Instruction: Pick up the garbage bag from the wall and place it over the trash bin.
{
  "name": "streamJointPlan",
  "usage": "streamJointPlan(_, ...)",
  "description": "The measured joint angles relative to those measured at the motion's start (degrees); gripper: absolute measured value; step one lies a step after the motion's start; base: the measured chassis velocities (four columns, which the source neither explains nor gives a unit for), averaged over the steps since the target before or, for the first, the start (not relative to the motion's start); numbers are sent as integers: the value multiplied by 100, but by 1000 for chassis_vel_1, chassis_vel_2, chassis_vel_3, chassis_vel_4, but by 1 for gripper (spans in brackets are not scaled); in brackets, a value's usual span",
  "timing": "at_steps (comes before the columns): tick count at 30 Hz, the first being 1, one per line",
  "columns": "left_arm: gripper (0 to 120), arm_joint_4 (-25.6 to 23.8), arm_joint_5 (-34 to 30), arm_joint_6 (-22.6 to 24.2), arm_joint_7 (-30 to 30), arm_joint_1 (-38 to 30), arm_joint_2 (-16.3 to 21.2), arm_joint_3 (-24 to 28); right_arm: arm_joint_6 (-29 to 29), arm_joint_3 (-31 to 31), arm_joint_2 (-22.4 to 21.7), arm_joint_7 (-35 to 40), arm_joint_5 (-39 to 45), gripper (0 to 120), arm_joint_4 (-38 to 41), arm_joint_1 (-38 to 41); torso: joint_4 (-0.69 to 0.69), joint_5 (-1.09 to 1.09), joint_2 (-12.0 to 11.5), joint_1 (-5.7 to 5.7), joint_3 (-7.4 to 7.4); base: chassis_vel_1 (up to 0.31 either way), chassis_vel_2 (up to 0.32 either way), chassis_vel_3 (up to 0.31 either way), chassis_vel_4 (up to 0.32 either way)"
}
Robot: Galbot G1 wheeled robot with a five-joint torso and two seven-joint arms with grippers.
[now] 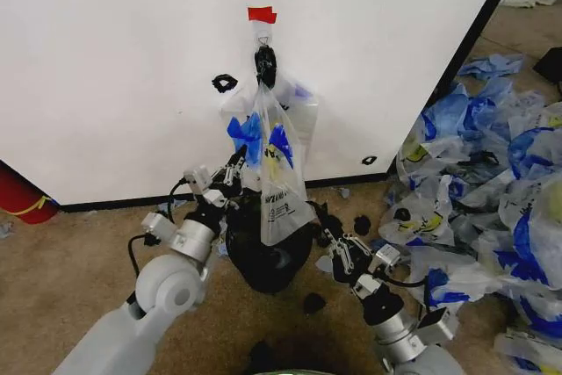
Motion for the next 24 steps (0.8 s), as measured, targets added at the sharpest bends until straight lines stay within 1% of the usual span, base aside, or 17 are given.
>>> streamJointPlan(1,0,0,0,0,0,0,0,0,0,0,0,0,0,0,0,0,0,0,0,0,0,0,0,0,0)
streamJointPlan(3,0,-230,49,4,-2,281,48,-221,4,23,14,1,-2,0,13,-2,0,-1,0,0,0,0,0,0,0)
streamJointPlan(4,0,-230,49,4,-2,281,48,-221,4,23,14,1,-2,0,13,-2,0,-1,0,0,0,0,0,0,0)
streamJointPlan(9,0,-716,126,54,-69,676,101,-590,27,52,100,2,-75,0,32,-46,0,0,0,0,0,0,0,0,0)
streamJointPlan(13,0,-903,195,72,-118,827,119,-659,73,147,174,2,-155,0,76,-172,-2,-1,0,0,0,0,0,0,0)
streamJointPlan(17,0,-1076,273,75,-135,1025,97,-726,98,206,202,1,-190,0,109,-228,-1,0,0,0,0,0,0,0,0)
streamJointPlan(21,0,-1361,458,42,-139,1435,27,-870,108,283,216,1,-207,0,137,-266,-1,0,0,0,0,0,0,0,0)
streamJointPlan(22,0,-1361,458,42,-139,1435,27,-870,108,283,216,1,-207,0,137,-266,-1,0,0,0,0,0,0,0,0)
streamJointPlan(24,0,-1482,565,15,-149,1664,-21,-944,120,315,228,0,-209,0,137,-289,1,0,0,0,0,0,0,0,0)
